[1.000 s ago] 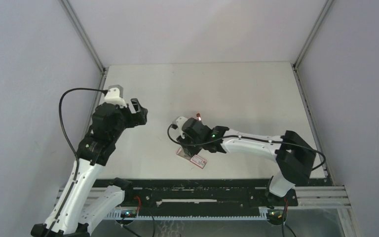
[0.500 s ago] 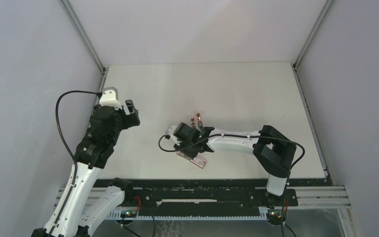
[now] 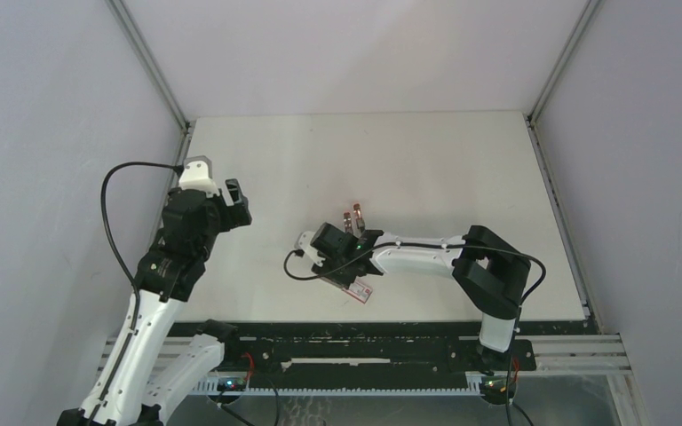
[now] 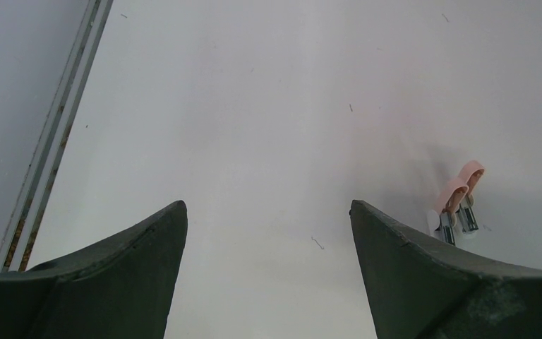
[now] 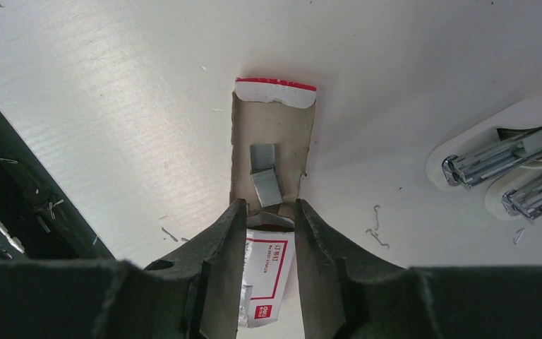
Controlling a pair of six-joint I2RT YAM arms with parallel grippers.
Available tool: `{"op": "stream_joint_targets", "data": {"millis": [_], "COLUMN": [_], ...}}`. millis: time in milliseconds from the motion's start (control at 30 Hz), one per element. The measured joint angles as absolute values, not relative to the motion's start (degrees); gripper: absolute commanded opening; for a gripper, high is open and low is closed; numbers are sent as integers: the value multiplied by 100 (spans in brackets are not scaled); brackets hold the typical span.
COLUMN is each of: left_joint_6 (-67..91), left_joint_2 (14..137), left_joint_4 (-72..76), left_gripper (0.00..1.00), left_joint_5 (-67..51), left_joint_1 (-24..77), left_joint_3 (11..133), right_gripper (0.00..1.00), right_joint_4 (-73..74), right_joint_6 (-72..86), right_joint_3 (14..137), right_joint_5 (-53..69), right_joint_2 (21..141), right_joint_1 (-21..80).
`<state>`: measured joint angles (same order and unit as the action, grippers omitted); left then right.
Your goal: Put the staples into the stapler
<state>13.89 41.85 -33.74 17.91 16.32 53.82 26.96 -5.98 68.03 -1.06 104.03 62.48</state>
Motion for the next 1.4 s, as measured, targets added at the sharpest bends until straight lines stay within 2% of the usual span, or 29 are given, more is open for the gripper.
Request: {"op": "stream_joint_targets", "data": {"millis": [300, 733, 1300, 1400], "left_joint_6": [1389, 1389, 1389, 1389], "left_joint_2": [4263, 4274, 4294, 4298], "left_joint_4": [-3378, -3380, -3380, -3380], "left_gripper": [89, 89, 89, 89], "left_joint_5": [1787, 1778, 1721, 1717], "left_joint_1": [1608, 1555, 1533, 1533], "left_joint_3": [5382, 5382, 5382, 5382], "right_gripper": [26, 31, 30, 25], "right_joint_4": [2676, 2679, 2729, 2742], "right_joint_6": [-735, -838, -963, -965], "right_joint_3": [6805, 6879, 7179, 7185], "right_joint_5": [5, 1, 73, 71], "right_joint_2": [10554, 10739, 10973, 10975], "right_joint_1": [6257, 6305, 6342, 6342]}}
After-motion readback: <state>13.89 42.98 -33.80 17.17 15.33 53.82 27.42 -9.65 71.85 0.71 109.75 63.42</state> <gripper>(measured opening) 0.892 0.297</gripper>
